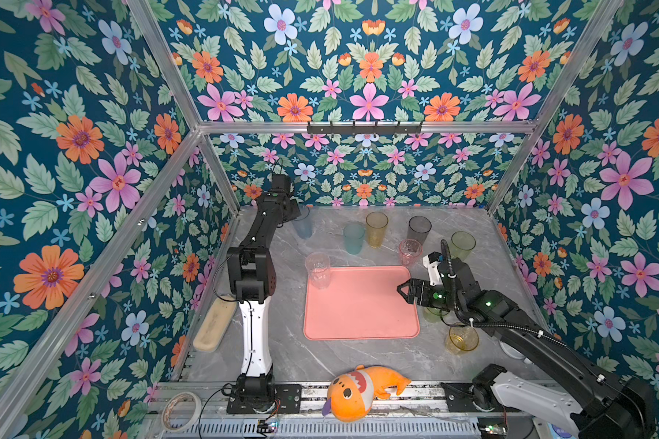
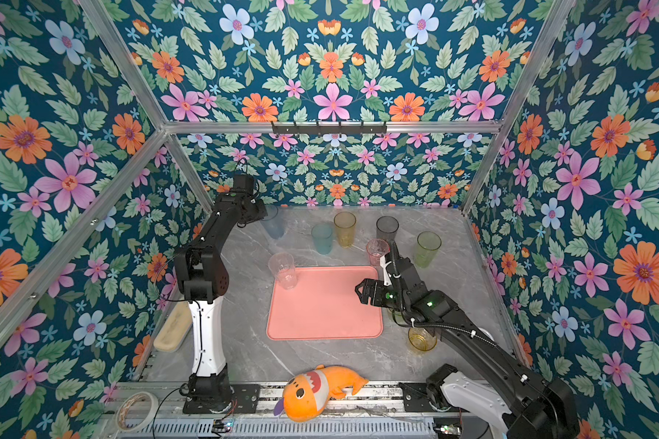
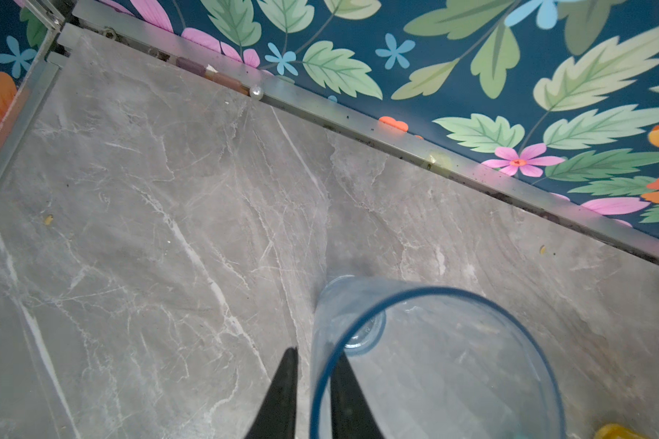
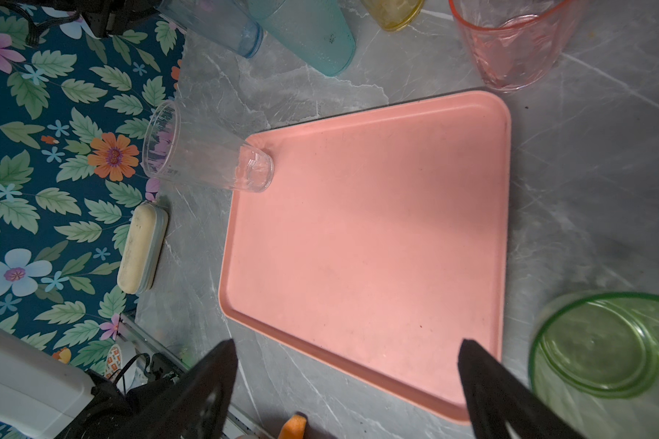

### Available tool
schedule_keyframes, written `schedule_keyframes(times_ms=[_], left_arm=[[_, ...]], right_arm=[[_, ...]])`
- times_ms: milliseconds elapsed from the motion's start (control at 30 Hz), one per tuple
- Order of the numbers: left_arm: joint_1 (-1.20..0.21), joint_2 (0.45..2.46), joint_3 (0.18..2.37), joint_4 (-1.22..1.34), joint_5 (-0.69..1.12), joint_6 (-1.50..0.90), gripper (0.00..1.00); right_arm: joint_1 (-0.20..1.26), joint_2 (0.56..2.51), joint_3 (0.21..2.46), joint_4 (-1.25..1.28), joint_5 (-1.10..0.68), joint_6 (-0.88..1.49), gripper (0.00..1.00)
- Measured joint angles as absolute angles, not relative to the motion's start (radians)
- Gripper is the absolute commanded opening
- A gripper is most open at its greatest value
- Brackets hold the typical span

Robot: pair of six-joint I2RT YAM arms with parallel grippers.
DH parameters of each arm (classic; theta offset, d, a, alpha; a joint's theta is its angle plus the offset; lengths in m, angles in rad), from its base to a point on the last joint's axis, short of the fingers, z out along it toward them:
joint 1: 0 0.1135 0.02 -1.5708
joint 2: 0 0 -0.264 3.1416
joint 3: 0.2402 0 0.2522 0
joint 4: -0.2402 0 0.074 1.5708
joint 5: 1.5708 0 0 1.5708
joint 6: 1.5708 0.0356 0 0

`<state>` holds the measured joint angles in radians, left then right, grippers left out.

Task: Place the glasses into the tray
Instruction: Pick up the glass from the top-left of the table.

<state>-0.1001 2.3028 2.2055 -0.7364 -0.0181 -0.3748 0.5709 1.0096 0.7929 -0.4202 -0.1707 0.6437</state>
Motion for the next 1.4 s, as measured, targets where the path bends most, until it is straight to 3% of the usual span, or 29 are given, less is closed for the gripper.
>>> schedule_keyframes(times_ms=[400,600,1400], left_arm=[[-0.1,2.303,2.208,-0.735,-0.012,-0.375,0.1],[-0.1,2.303,2.209,-0.735,-0.011,-0.374,0.02],[-0.101,2.168,2.225,-0.886,-0.005,-0.338,0.0]], right_arm=[[0.57,1.008,0.793,-0.423,-0.164,0.643,0.92],[0.569,1.007,0.797,-0.427,-0.163,0.643,0.92],[0.566,1.018,0.816,-0.43,-0.164,0.642,0.92]])
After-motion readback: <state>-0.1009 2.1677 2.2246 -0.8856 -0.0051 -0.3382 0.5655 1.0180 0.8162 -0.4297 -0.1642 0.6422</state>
